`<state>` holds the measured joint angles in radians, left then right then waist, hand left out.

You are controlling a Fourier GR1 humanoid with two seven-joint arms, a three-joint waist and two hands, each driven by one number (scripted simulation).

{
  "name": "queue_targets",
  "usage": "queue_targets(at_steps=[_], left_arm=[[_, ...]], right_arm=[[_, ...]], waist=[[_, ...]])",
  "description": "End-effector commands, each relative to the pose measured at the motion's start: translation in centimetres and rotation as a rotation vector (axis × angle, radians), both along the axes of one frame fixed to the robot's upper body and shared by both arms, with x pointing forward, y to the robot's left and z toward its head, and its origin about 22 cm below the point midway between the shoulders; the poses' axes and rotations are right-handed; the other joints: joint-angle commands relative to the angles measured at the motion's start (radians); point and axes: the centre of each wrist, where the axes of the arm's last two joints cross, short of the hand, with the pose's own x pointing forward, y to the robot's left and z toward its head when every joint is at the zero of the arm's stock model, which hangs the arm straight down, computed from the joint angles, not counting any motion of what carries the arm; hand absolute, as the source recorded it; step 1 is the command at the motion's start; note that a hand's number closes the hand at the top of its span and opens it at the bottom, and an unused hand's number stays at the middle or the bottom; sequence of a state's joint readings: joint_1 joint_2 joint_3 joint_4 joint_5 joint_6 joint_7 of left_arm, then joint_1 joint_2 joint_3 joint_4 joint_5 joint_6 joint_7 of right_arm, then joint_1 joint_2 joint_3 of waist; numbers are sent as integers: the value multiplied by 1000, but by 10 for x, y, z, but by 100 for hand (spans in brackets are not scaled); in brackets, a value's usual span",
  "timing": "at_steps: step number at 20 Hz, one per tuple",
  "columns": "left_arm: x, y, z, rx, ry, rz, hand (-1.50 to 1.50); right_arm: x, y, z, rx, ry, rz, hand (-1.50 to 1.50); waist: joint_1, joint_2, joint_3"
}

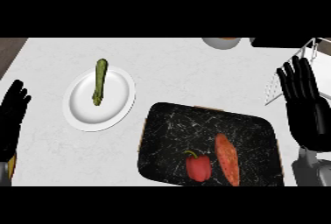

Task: Pick the bell pepper from the tray and place it in the tiered shelf

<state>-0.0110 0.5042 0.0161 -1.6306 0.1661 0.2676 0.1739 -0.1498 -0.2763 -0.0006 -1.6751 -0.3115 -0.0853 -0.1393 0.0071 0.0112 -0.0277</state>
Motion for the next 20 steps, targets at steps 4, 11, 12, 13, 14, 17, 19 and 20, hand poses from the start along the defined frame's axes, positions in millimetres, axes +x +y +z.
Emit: queue_targets(at_steps=[4, 11, 12, 13, 14, 17, 19, 20], left_arm=[[-11, 9, -31, -34, 101, -44, 0], [-21, 5, -51, -101, 180, -43, 0], [-18, -1, -49, -123, 178, -58, 0], [-25, 2, -55, -125, 187, -77, 0], [-21, 3, -58, -123, 180, -67, 0], [-24, 8, -59, -127, 207, -82, 0], [-26, 17, -55, -125, 194, -66, 0], [-23, 6, -59, -125, 189, -66, 0]], right_arm=[[-13, 96, 1, -279, -126, -62, 150], [-33, 63, -56, -566, -99, -605, -150], [-47, 94, -63, -539, -94, -567, -150], [-53, 116, -75, -545, -71, -546, -150], [-62, 135, -81, -540, -71, -558, -150], [-88, 155, -99, -601, -34, -574, -150], [-99, 144, -114, -688, 10, -645, -150], [-103, 143, -120, -723, 35, -651, -150]], waist=[[7, -15, 21], [-56, -21, 15], [-49, -23, 17], [-18, -18, 17], [-27, -15, 19], [-26, -17, 19], [-41, -23, 15], [-55, -20, 14]])
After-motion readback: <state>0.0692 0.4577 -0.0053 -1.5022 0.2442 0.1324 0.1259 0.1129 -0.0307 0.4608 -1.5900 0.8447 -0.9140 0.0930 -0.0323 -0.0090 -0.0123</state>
